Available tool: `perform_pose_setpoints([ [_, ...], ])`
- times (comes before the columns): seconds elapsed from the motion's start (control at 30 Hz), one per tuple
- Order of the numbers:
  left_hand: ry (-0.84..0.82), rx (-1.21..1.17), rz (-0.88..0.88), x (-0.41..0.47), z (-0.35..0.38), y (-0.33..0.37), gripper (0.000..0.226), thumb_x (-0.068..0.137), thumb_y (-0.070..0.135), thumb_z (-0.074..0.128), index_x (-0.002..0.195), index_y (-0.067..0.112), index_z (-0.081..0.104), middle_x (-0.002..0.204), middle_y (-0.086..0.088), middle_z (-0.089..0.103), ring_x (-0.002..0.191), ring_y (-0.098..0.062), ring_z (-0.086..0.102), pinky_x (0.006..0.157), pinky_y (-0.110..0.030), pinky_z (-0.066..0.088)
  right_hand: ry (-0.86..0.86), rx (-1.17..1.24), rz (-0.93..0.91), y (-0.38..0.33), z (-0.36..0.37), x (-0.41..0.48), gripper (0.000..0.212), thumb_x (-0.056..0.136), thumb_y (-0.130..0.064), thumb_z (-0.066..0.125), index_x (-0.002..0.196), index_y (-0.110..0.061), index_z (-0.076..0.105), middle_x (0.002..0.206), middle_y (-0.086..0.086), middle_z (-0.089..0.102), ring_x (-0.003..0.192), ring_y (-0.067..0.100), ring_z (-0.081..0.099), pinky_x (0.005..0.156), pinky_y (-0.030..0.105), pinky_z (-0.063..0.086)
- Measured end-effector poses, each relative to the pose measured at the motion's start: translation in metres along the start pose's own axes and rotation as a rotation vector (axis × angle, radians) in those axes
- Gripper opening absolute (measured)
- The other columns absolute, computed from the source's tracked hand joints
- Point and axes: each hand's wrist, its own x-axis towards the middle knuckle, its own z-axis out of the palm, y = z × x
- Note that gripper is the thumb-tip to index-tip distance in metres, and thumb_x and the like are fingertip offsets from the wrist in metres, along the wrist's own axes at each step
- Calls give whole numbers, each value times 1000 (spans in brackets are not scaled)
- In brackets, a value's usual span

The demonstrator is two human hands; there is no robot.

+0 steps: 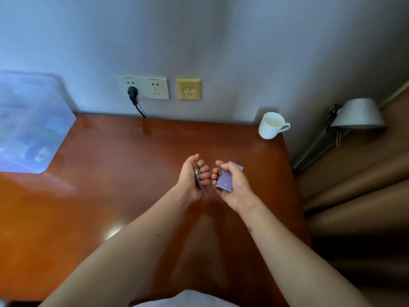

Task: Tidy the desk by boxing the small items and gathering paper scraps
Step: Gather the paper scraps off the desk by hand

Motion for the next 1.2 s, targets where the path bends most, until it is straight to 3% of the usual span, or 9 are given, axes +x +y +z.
perform_pose_setpoints([
  [0.23,27,37,8,-53,-8,34,39,95,29,39,57,22,36,44,7,28,27,-6,20,26,-10,19,-108,-108,29,7,49,-34,19,90,-14,45,79,-7,59,62,5,53,53,15,47,46,20,38],
  [0.57,-5,-168,173,-136,-82,115,38,92,28,42,55,22,39,45,8,29,29,-5,23,28,-9,17,-379,-303,127,50,161,-62,19,91,-16,45,80,-5,57,58,5,48,50,15,43,45,21,36],
  [1.0,110,-364,432,-248,-248,227,37,91,24,41,54,23,39,47,7,31,29,-6,23,28,-10,17,-694,-541,324,197,341,-89,17,83,-10,49,66,-10,47,56,2,41,41,14,38,40,24,34],
  [1.2,184,-470,512,-290,-339,273,37,91,27,46,55,21,45,53,6,36,32,-6,26,29,-10,21,-741,-629,369,282,419,-96,19,91,-14,47,75,-8,56,56,3,48,44,13,44,45,23,36],
])
